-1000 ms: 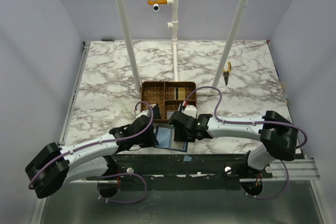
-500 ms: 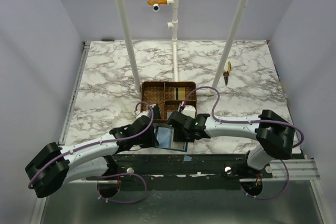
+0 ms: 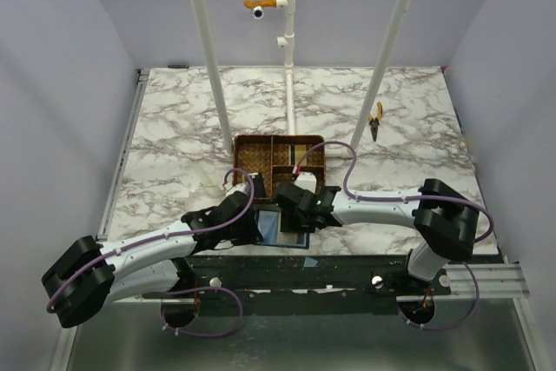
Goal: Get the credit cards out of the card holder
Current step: Remove the credit card from the card holder.
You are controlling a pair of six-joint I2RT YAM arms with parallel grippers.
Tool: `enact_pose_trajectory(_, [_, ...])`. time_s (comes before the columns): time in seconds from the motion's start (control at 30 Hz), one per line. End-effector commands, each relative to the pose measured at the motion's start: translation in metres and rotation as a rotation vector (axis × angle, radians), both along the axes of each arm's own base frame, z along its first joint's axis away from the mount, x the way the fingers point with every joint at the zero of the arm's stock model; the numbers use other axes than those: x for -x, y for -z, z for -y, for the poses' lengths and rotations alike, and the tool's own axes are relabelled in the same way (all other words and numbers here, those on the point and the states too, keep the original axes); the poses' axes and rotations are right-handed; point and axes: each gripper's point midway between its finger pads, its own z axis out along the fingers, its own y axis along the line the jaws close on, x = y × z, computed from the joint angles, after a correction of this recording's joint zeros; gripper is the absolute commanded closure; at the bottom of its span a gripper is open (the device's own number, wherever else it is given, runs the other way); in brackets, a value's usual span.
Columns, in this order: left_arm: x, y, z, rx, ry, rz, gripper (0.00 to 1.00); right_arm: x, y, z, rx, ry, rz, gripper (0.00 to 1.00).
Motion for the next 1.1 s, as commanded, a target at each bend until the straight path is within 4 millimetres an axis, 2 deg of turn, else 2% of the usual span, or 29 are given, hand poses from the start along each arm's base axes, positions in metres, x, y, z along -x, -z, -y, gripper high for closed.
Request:
enact_pose_trajectory(0.0, [0.019,0.020,-0.013,-0.063,0.030,-0.070,1.00,0.010,0.025,-0.022,-0.068,-0.024,-0.071,0.53])
enact_pose_trajectory(0.23, [0.021,0.021,-0.011,-0.058,0.038,-0.071,1.00,0.009,0.018,-0.032,-0.135,-0.033,-0.076,0.55])
enact_pose_trajectory(0.3, [0.021,0.021,-0.010,-0.057,0.040,-0.069,1.00,0.009,0.017,-0.036,-0.151,-0.035,-0.083,0.58])
enact_pose_trajectory(0.37, [0.020,0.019,-0.009,-0.054,0.041,-0.061,1.00,0.010,0.016,-0.038,-0.169,-0.036,-0.092,0.65])
enact_pose_trajectory(0.53, [0.018,0.017,-0.015,-0.076,0.028,-0.047,1.00,0.008,0.014,-0.030,-0.164,-0.014,-0.081,0.65])
enact_pose_trajectory(0.6, [0.016,0.015,-0.021,-0.097,0.004,-0.036,1.00,0.005,0.012,-0.026,-0.136,-0.009,-0.068,0.64])
enact_pose_trajectory(0.8, [0.007,-0.003,-0.057,-0.167,-0.178,0.000,1.00,0.005,0.016,-0.015,-0.080,-0.007,-0.062,0.61])
enact_pose_trajectory(0.9, [0.002,-0.007,-0.060,-0.144,-0.225,0.009,1.00,0.007,0.018,-0.013,-0.080,-0.006,-0.068,0.58])
enact_pose_trajectory(1.07, [0.002,0.006,-0.057,-0.173,-0.198,-0.029,1.00,0.006,0.014,-0.013,-0.093,-0.006,-0.059,0.51])
